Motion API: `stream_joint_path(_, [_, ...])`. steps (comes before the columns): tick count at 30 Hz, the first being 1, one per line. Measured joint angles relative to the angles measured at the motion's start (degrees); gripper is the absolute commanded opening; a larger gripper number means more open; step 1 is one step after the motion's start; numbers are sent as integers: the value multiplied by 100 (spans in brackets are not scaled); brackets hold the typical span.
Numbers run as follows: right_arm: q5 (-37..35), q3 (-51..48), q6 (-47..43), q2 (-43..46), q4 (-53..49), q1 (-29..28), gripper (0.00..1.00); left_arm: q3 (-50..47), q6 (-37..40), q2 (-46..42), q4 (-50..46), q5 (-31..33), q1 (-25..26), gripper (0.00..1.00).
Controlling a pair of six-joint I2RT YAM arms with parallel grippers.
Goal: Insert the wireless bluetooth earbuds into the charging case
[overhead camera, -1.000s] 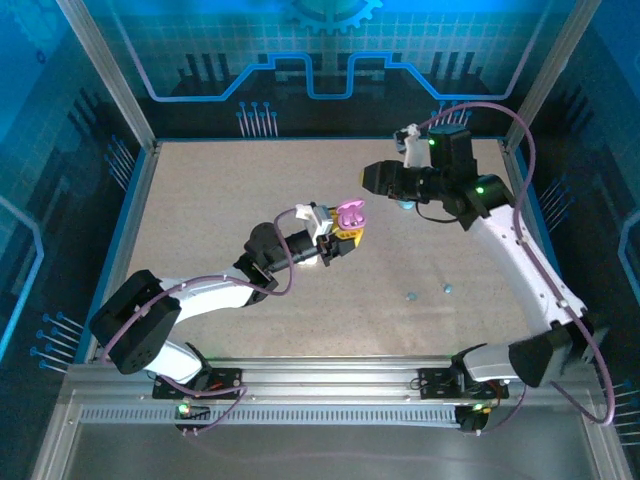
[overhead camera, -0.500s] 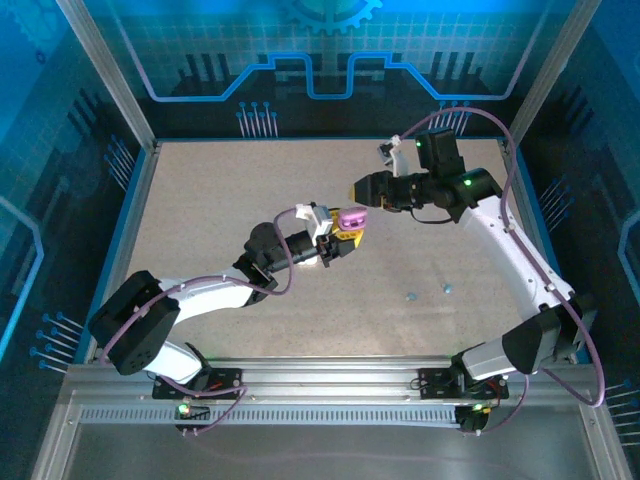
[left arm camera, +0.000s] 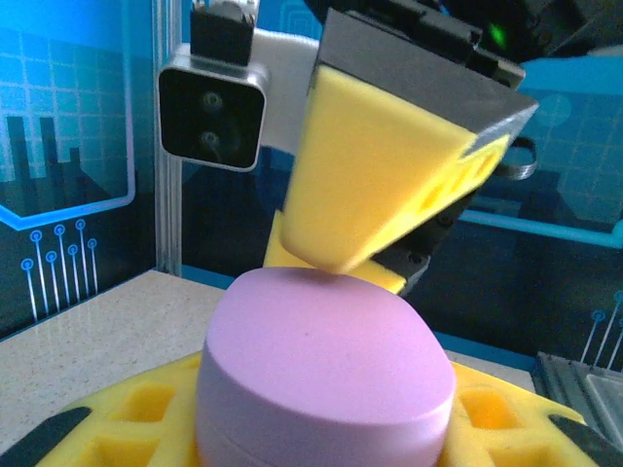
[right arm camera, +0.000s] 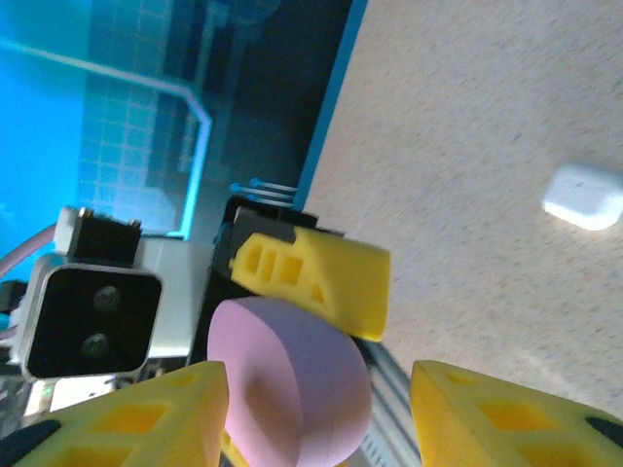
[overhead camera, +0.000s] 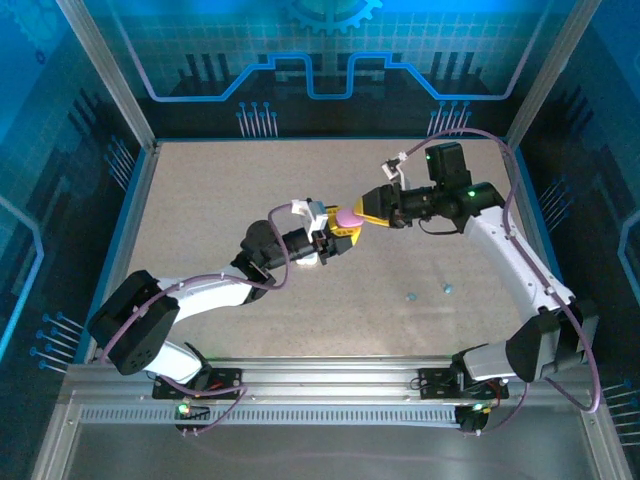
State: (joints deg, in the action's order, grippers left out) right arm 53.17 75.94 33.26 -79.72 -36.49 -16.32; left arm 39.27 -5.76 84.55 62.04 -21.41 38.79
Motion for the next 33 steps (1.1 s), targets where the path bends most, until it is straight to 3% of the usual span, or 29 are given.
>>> stream_joint_path(9, [885, -107, 164, -267, 315, -48, 47, 46, -149, 0, 37, -120, -42, 33])
stream_joint_path(14, [1027, -114, 258, -343, 433, -46, 29, 46, -181, -2, 39, -190, -76, 35])
stream_joint_path(21, [1075, -175, 455, -372, 566, -13, 13, 48, -164, -13, -37, -247, -118, 41])
stream_joint_path(25, [1023, -339, 654, -372, 826, -7, 10, 48, -68, -52, -291, -181, -118, 54])
stream_joint_path(33, [586, -723, 1147, -339, 1408, 254, 11, 48, 317, -321, -1152, 140, -131, 72])
